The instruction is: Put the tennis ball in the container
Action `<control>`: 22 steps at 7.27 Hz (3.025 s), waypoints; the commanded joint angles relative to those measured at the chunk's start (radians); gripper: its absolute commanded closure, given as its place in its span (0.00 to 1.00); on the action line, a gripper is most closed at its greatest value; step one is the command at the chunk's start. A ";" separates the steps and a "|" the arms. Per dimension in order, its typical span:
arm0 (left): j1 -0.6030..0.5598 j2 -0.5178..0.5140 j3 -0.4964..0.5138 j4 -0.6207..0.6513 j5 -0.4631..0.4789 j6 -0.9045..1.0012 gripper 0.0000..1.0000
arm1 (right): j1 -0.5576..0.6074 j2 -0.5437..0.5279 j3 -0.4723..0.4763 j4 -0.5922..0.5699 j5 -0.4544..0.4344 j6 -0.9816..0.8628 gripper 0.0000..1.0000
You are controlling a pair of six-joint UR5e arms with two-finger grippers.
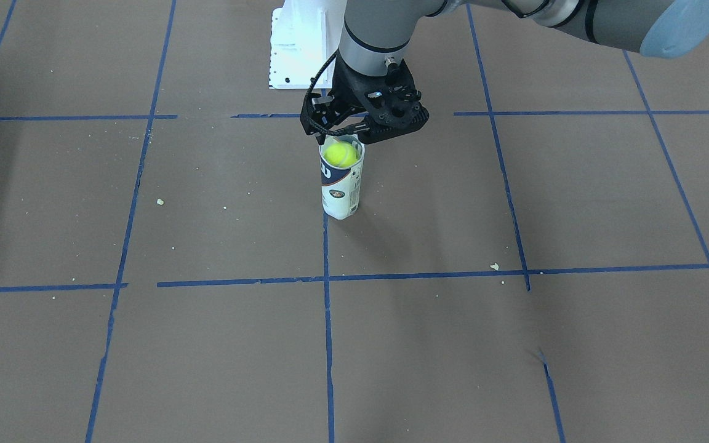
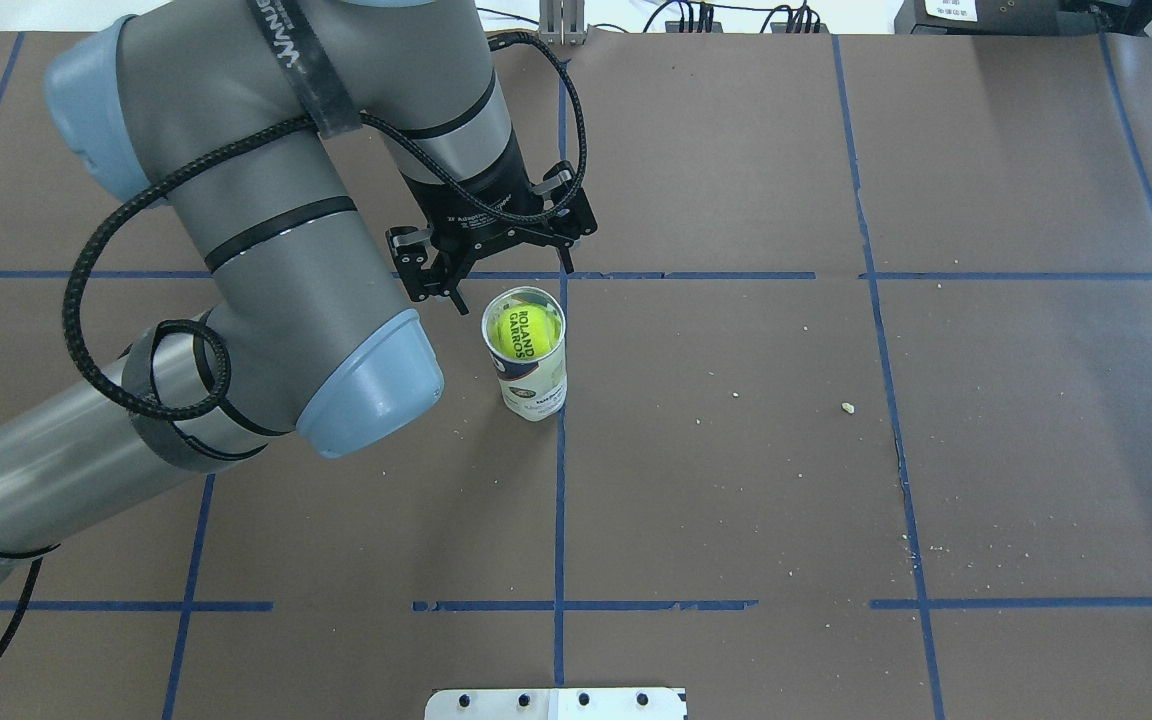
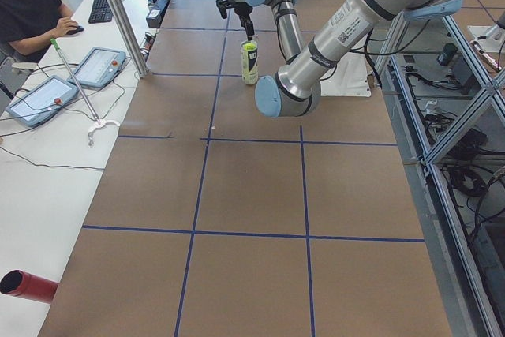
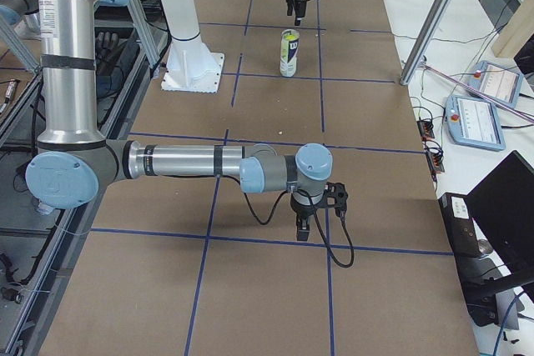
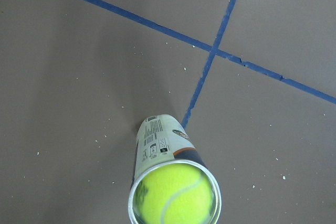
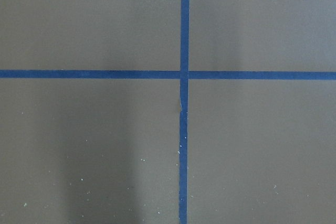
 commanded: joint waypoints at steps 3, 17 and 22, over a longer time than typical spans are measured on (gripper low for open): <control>-0.090 0.034 -0.075 0.068 0.090 0.298 0.00 | 0.000 0.000 0.000 0.000 0.000 0.000 0.00; -0.922 0.997 0.181 -0.326 -0.148 1.611 0.00 | 0.000 0.000 0.000 0.000 0.000 0.000 0.00; -0.919 0.994 0.173 -0.269 -0.154 1.614 0.00 | 0.000 0.000 0.000 0.000 0.000 0.000 0.00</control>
